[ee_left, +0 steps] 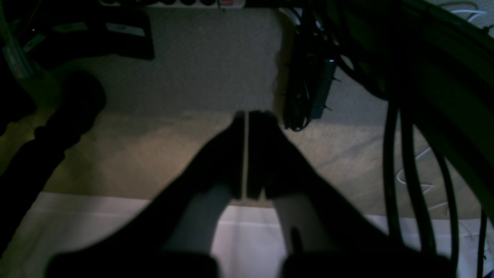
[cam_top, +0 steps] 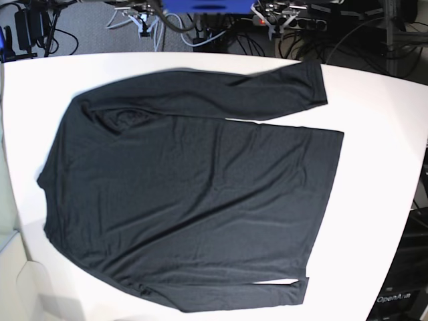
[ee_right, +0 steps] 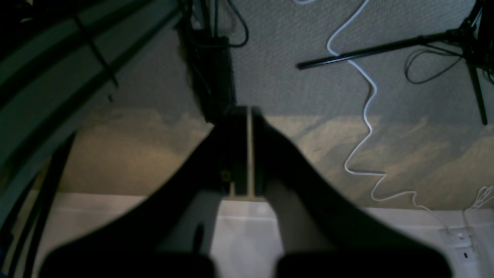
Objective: Fold the T-shirt properly
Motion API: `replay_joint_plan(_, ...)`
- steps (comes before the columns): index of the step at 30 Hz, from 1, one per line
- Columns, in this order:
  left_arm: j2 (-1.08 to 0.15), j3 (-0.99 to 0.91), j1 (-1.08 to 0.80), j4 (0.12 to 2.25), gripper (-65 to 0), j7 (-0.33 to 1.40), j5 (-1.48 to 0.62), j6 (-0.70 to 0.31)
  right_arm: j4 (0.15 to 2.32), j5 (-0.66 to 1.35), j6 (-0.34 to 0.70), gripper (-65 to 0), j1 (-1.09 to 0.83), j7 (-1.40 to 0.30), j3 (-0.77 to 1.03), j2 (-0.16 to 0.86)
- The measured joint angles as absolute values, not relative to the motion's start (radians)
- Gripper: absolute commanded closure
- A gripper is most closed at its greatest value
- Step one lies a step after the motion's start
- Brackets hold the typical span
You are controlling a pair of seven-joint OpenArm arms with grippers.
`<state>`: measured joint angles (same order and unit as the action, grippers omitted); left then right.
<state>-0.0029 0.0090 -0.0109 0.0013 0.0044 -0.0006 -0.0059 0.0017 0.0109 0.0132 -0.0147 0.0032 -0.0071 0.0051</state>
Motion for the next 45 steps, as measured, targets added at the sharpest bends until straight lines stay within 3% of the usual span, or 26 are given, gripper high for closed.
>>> replay_joint_plan(20, -0.003, 0.009, -0.011, 0.002, -0.6, 0.004, 0.0, -0.006, 0.001, 0.011, 0.013, 0.0, -0.017, 0.015, -0.006, 0.005)
replay_joint_plan(29, -0.006, 0.009, -0.114, 0.001, -0.6, -0.376, 0.002, -0.007, -0.001, 0.01, 0.014, 0.0, -0.14, 0.391, -0.009, 0.01)
replay_joint_plan(36, -0.014, 0.002, -0.179, 0.001, -0.6, -0.551, -0.005, -0.122, 0.005, 0.008, 0.01, 0.0, -0.191, 0.599, -0.009, 0.039)
replay_joint_plan(45, -0.065, 0.002, -0.315, 0.001, -0.6, -0.868, -0.005, -0.12, 0.001, 0.007, 0.013, 0.0, -0.357, 0.967, -0.01, 0.071)
